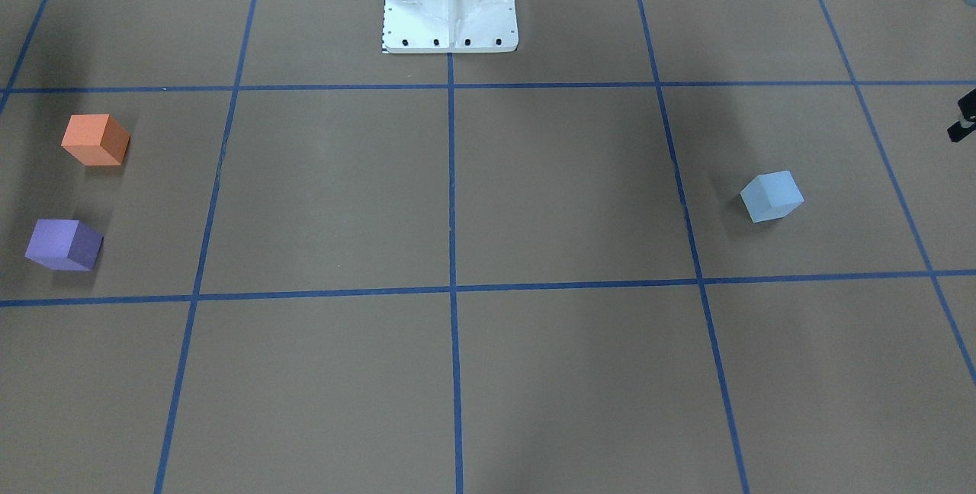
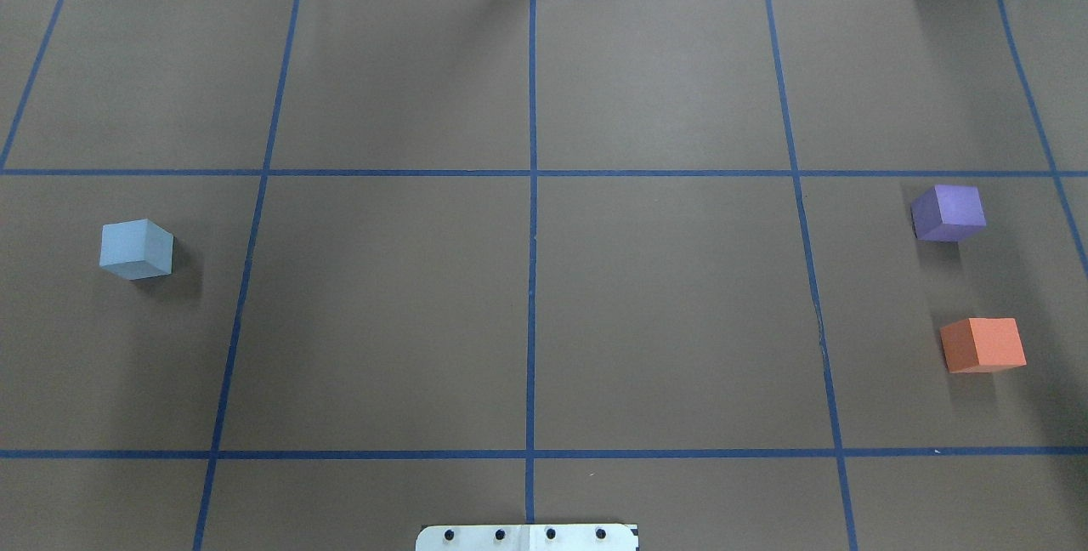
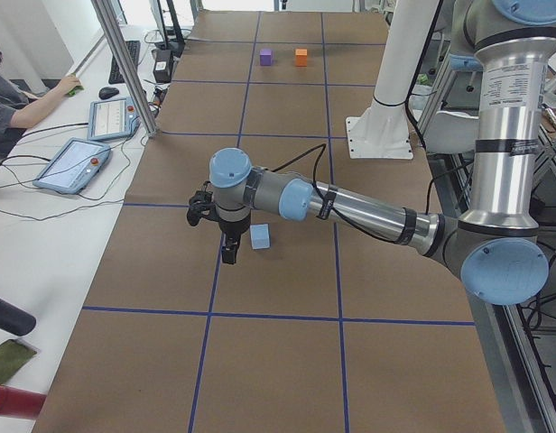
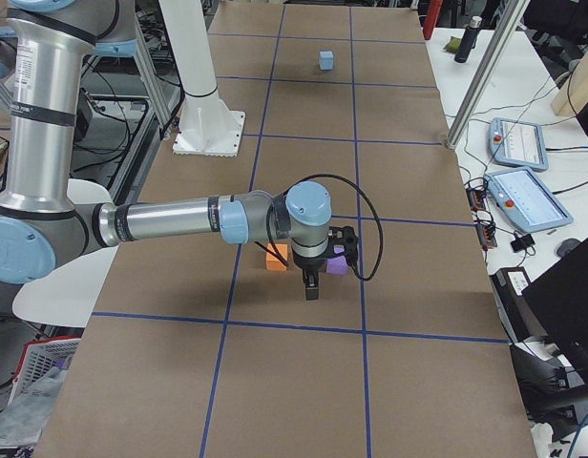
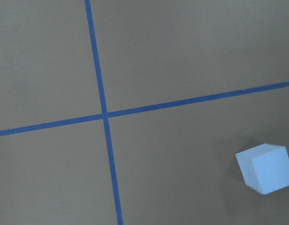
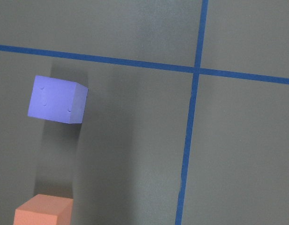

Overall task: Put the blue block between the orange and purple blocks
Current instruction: 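Reach the left gripper down toward the light blue cube, then close the left gripper on the light blue cube and lift it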

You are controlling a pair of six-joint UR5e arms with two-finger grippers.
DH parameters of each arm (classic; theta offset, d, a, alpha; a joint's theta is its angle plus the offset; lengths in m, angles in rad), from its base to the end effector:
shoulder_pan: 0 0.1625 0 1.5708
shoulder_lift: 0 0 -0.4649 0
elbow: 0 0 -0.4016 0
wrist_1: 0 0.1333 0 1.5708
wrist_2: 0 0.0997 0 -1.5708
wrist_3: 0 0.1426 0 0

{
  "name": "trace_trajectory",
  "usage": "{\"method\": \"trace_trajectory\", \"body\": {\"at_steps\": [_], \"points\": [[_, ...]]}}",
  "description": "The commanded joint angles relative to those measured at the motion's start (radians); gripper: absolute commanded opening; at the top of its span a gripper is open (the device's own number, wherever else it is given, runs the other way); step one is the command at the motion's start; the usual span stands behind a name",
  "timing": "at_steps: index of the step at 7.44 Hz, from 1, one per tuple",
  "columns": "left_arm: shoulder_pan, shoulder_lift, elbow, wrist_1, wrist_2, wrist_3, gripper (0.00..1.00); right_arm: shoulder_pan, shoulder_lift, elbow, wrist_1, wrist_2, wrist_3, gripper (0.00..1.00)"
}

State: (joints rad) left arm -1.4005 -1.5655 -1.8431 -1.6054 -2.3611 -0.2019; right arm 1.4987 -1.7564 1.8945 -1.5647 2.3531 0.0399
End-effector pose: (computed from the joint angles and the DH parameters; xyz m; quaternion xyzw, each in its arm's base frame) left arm 0.0549 -0.5080 0.5876 0.0658 0.3997 0.0434 0.9133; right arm 0.0021 -0.4264 0.6499 0.0452 -0.3834 -0.0423 0.9215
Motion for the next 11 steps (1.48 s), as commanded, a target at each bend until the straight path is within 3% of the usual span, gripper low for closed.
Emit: {"method": "trace_trajectory", "body": {"at_steps": [1, 3, 4, 6, 11], "points": [[0.101, 0.013, 0.013, -0.094, 0.003, -0.208, 1.0, 0.0, 0.0, 0.0, 0.0, 0.0, 0.0, 1.0], [0.243, 0.039, 0.018, -0.238, 0.046, -0.473, 1.0, 0.0, 0.0, 0.0, 0.0, 0.002, 0.0, 1.0], [0.34, 0.041, 0.03, -0.331, 0.142, -0.619, 1.0, 0.0, 0.0, 0.0, 0.0, 0.002, 0.0, 1.0], [0.435, 0.036, 0.105, -0.462, 0.178, -0.712, 1.0, 0.0, 0.0, 0.0, 0.0, 0.0, 0.0, 1.0], [0.54, -0.008, 0.159, -0.482, 0.281, -0.745, 0.98, 0.0, 0.0, 0.0, 0.0, 0.0, -0.002, 1.0]]}}
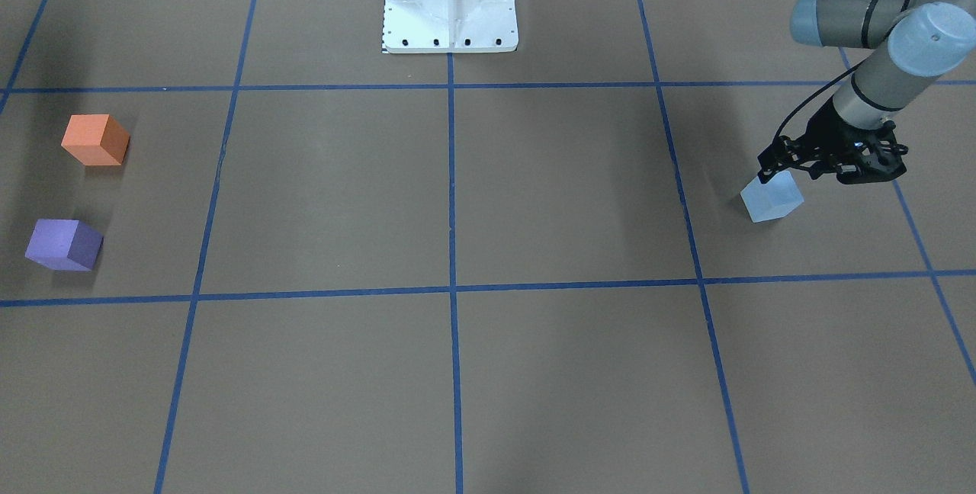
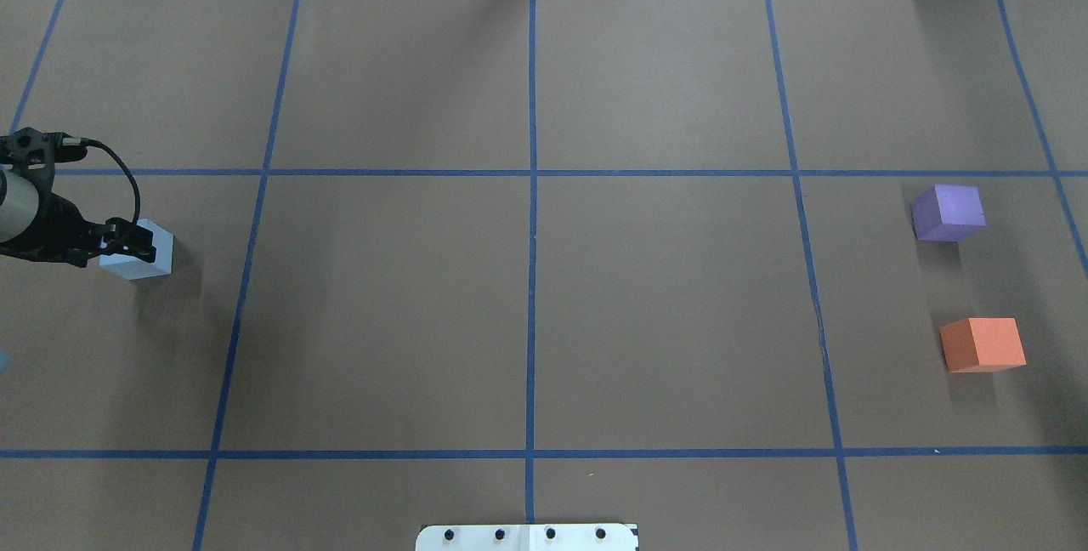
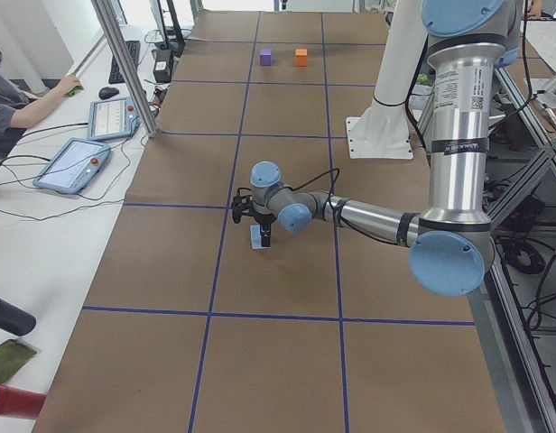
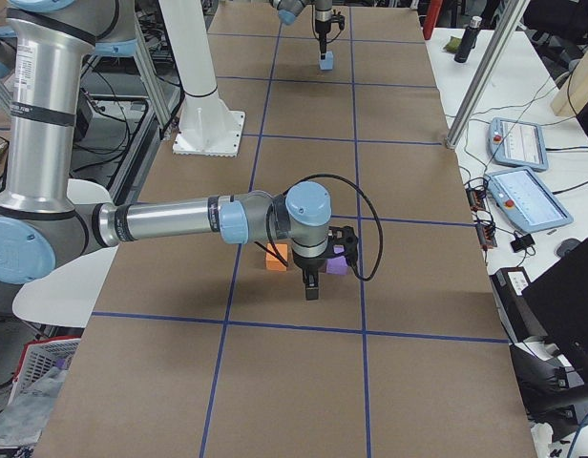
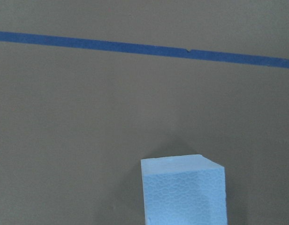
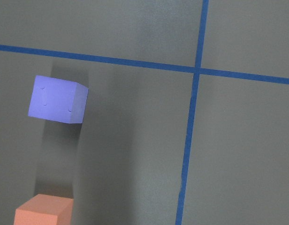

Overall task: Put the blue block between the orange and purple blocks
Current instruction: 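Close the left gripper on the light blue cube and lift it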

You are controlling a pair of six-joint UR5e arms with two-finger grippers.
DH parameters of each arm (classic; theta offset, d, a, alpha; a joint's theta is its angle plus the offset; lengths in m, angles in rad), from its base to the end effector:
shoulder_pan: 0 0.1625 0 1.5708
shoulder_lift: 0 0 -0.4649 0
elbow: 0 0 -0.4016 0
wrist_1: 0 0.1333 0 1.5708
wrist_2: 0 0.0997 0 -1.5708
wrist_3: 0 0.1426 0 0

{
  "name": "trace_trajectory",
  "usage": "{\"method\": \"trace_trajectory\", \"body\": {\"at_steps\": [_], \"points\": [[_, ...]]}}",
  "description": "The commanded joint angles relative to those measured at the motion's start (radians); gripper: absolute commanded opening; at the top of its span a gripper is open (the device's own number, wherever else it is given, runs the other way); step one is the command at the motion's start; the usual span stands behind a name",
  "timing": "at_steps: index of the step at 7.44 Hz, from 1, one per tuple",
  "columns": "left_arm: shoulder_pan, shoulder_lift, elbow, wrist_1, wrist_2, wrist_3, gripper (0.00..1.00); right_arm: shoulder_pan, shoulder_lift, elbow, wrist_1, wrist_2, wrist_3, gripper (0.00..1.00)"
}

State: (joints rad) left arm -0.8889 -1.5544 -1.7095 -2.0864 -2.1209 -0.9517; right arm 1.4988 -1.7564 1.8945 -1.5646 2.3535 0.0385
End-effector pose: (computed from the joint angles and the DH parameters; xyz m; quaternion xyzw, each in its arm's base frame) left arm 0.2969 -0.4590 0.6166 0.0186 0.3965 -0.0385 0.9170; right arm 0.0021 -0.4264 0.6498 0.0455 -0.3835 -0.0429 0.9214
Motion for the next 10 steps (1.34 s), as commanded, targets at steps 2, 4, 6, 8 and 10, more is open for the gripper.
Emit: {"method": "trace_trajectory", "body": {"at_steps": [2, 4, 6, 8, 10], "points": [[0.041, -0.053, 0.069, -0.009, 0.045, 0.007, 0.73, 0.0, 0.0, 0.0, 0.0, 0.0, 0.001, 1.0], [0.039, -0.062, 0.067, -0.006, 0.03, 0.008, 0.05, 0.0, 0.0, 0.002, 0.0, 0.001, 0.001, 1.0], [0.039, -0.111, 0.024, 0.028, 0.027, 0.007, 0.0, 0.0, 0.0, 0.002, 0.0, 0.001, 0.001, 1.0], [0.041, -0.275, -0.047, 0.292, 0.029, -0.001, 0.0, 0.0, 0.0, 0.002, 0.0, 0.001, 0.0, 1.0], [0.146, -0.454, -0.047, 0.413, 0.045, -0.027, 0.0, 0.0, 0.0, 0.002, 0.0, 0.001, 0.001, 1.0]]}}
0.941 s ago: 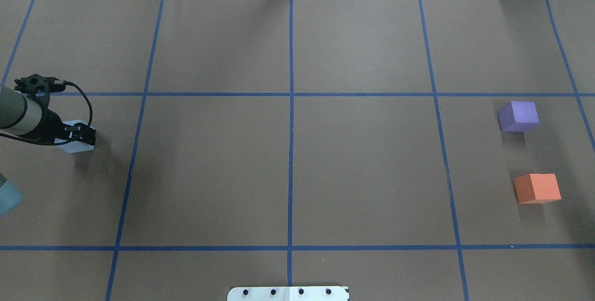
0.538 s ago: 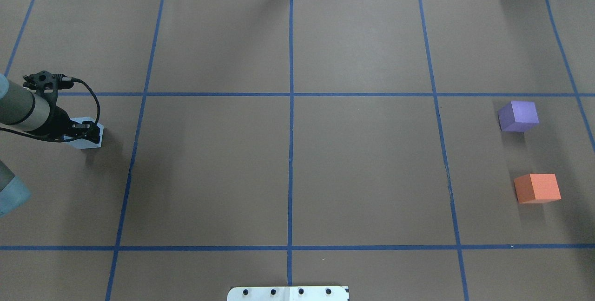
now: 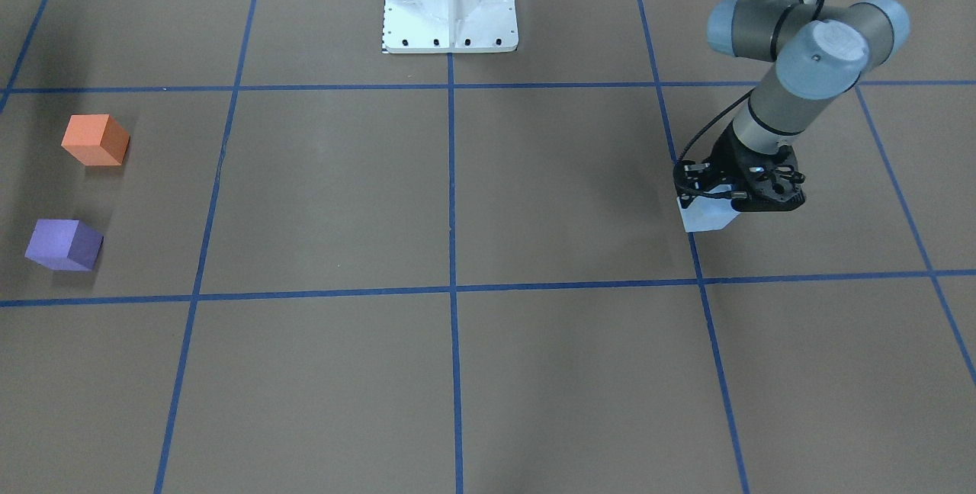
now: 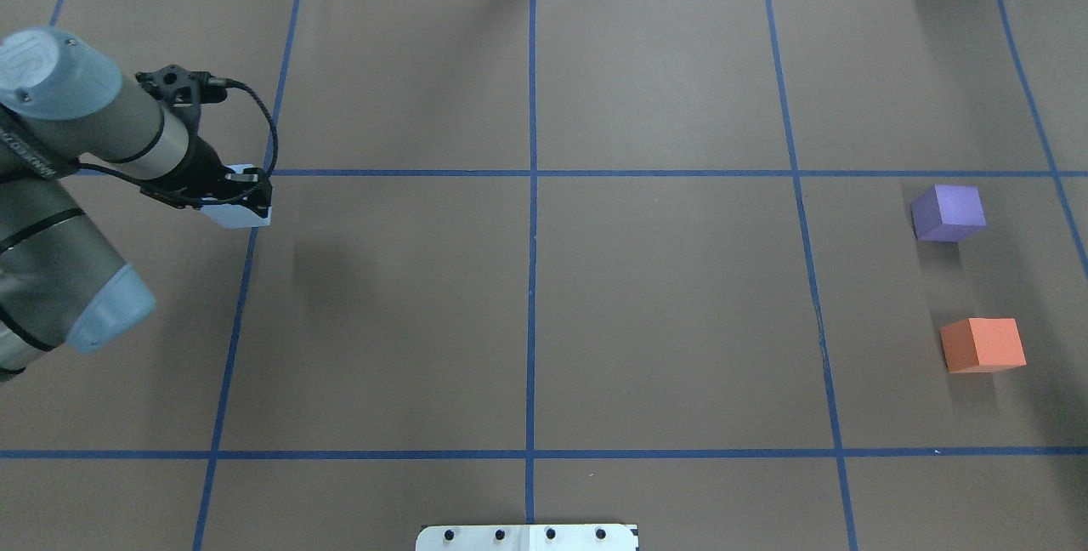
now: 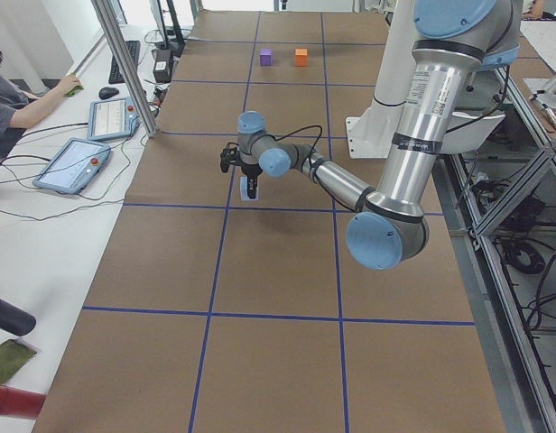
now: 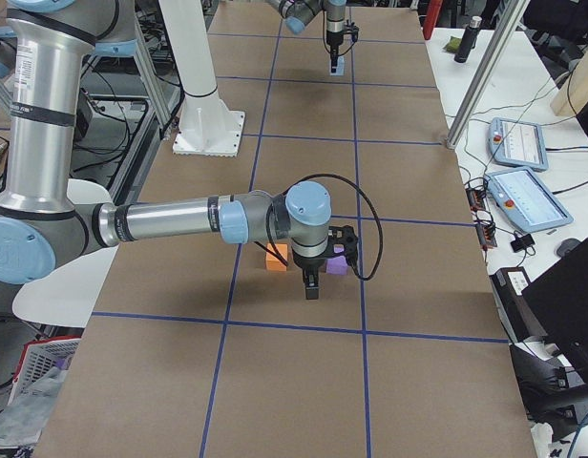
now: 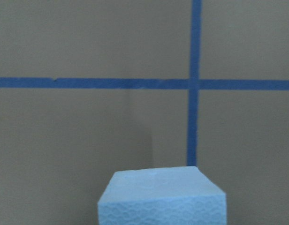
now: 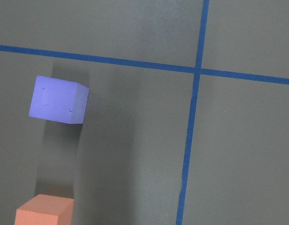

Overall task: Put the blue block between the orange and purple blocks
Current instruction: 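Carry the light blue cube to the table center and set it down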

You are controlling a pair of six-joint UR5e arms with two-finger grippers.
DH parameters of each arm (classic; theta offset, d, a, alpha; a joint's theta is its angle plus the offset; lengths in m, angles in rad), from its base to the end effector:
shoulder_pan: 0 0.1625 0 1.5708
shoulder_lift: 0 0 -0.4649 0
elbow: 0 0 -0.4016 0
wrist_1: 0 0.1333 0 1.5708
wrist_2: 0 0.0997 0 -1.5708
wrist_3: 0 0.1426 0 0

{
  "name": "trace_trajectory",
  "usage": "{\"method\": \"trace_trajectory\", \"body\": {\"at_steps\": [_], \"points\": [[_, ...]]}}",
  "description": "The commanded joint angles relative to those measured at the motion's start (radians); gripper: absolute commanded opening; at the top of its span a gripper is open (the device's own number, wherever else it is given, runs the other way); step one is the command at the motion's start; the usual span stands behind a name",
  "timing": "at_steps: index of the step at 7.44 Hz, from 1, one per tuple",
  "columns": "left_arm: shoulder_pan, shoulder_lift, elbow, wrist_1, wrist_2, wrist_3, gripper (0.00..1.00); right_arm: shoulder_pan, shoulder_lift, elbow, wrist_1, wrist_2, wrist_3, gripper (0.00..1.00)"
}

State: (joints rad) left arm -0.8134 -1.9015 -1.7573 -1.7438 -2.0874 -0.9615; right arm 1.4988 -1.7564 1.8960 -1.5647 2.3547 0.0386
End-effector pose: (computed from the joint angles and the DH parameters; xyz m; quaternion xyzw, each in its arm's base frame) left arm 0.4049 -0.5198 0.4358 0.0314 0.4047 -0.0067 0.9139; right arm 0.0019 -0.4264 0.6490 0.0461 -0.3841 -0.0432 0.9211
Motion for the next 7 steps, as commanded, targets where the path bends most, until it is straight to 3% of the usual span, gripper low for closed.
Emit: {"method": "trace_trajectory", "body": {"at_steps": [1, 2, 4, 6, 7], "points": [[0.139, -0.17, 0.015, 0.07, 0.024, -0.11, 0.0, 0.001, 0.0, 0.0, 0.0, 0.0, 0.001, 1.0], [0.208, -0.245, 0.041, 0.07, 0.086, -0.185, 0.0, 0.001, -0.002, 0.0, 0.0, 0.0, 0.0, 1.0], [0.301, -0.44, 0.212, 0.07, 0.173, -0.322, 0.01, 0.001, -0.002, 0.0, 0.0, 0.0, 0.001, 1.0], [0.371, -0.534, 0.335, 0.06, 0.278, -0.385, 0.2, 0.001, -0.002, 0.002, 0.0, 0.002, 0.001, 1.0], [0.375, -0.556, 0.355, 0.061, 0.279, -0.387, 0.37, 0.001, -0.002, 0.002, 0.0, 0.002, 0.001, 1.0]]}}
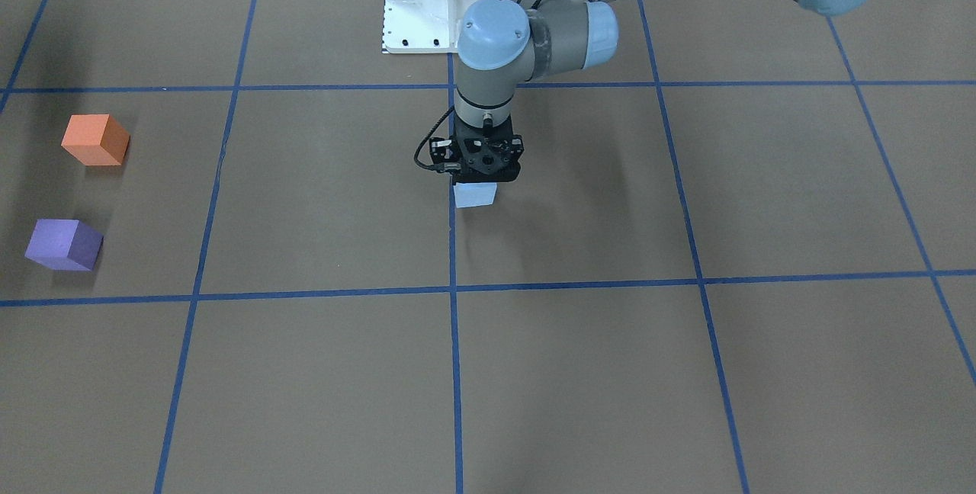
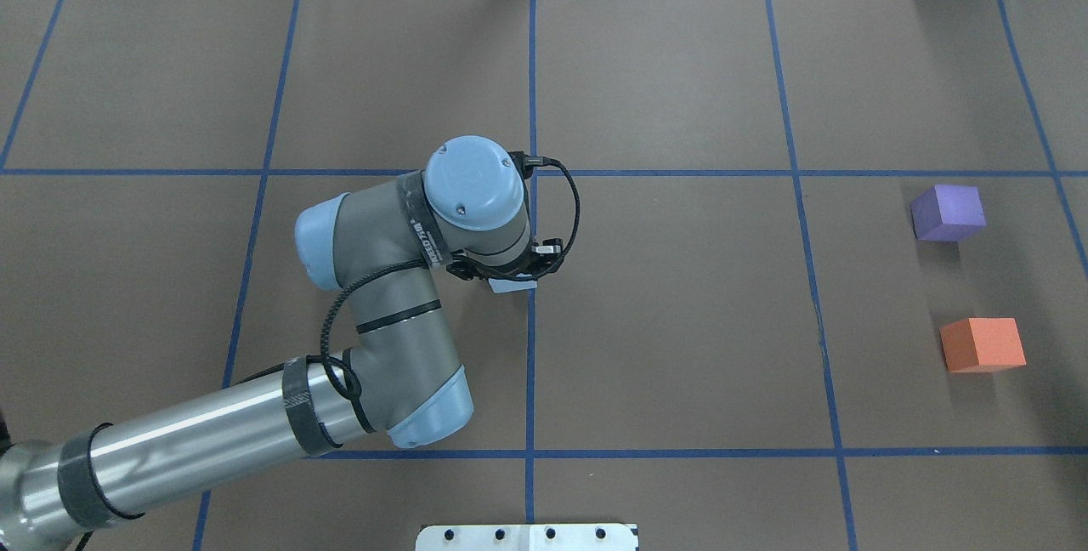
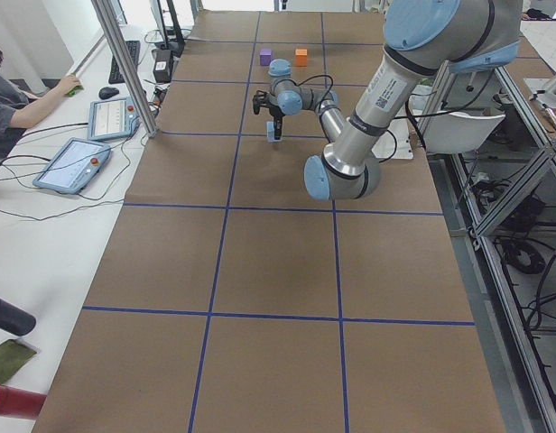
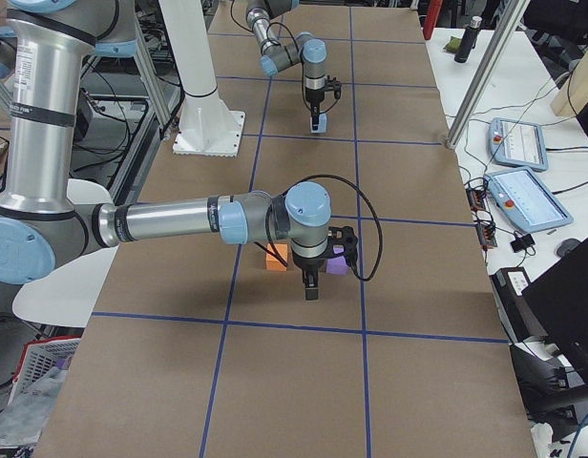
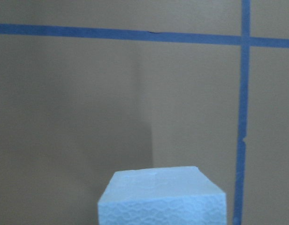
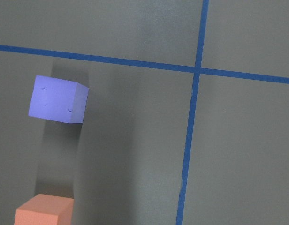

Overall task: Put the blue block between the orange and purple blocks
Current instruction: 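Carry the light blue cube to the table center and set it down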

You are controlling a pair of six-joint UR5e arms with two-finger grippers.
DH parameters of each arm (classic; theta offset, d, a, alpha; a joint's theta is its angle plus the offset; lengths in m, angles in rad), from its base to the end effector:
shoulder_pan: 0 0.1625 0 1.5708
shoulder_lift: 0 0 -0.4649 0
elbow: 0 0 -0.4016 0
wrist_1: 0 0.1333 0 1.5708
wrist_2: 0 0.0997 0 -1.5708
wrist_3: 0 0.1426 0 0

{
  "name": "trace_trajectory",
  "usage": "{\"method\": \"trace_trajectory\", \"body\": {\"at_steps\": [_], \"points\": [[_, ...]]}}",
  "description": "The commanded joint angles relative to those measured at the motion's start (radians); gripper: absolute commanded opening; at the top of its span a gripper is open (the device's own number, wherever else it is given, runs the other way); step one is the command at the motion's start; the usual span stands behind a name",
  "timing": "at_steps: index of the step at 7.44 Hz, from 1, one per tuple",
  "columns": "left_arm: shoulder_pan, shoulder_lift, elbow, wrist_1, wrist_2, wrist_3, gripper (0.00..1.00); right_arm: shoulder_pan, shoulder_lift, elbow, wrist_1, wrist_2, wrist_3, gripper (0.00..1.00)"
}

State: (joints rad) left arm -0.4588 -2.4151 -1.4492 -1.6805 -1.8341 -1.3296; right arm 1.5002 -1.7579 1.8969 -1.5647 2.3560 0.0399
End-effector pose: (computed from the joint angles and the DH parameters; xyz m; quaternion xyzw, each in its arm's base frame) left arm 0.6905 -0.4484 0.2246 0.0246 0.4177 -0.0457 0.9071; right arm 0.0025 -0.4257 0.6490 0.0458 -0.3847 -0.0419 0.9210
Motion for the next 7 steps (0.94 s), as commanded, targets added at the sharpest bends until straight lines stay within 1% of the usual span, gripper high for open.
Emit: {"method": "trace_trajectory", "body": {"at_steps": [1, 2, 4, 5, 6, 7], "points": [[0.028, -0.042, 0.049, -0.002, 0.027, -0.017, 0.67, -0.002, 0.0, 0.001, 0.0, 0.0, 0.002, 1.0], [0.029, -0.041, 0.049, -0.001, 0.027, -0.013, 1.0, -0.002, 0.0, 0.001, 0.0, 0.0, 0.003, 1.0], [0.013, -0.039, 0.038, 0.007, 0.026, -0.002, 1.0, -0.002, 0.002, 0.007, 0.002, 0.0, 0.003, 1.0], [-0.013, -0.036, -0.006, 0.021, 0.016, 0.027, 1.0, -0.002, 0.006, 0.011, 0.002, 0.0, 0.002, 1.0], [-0.046, -0.03, -0.089, 0.124, -0.003, 0.105, 1.0, -0.014, 0.014, 0.04, 0.0, 0.002, 0.011, 1.0], [-0.102, -0.009, -0.184, 0.254, -0.054, 0.204, 0.99, -0.061, 0.017, 0.08, 0.0, 0.0, 0.114, 1.0]]}}
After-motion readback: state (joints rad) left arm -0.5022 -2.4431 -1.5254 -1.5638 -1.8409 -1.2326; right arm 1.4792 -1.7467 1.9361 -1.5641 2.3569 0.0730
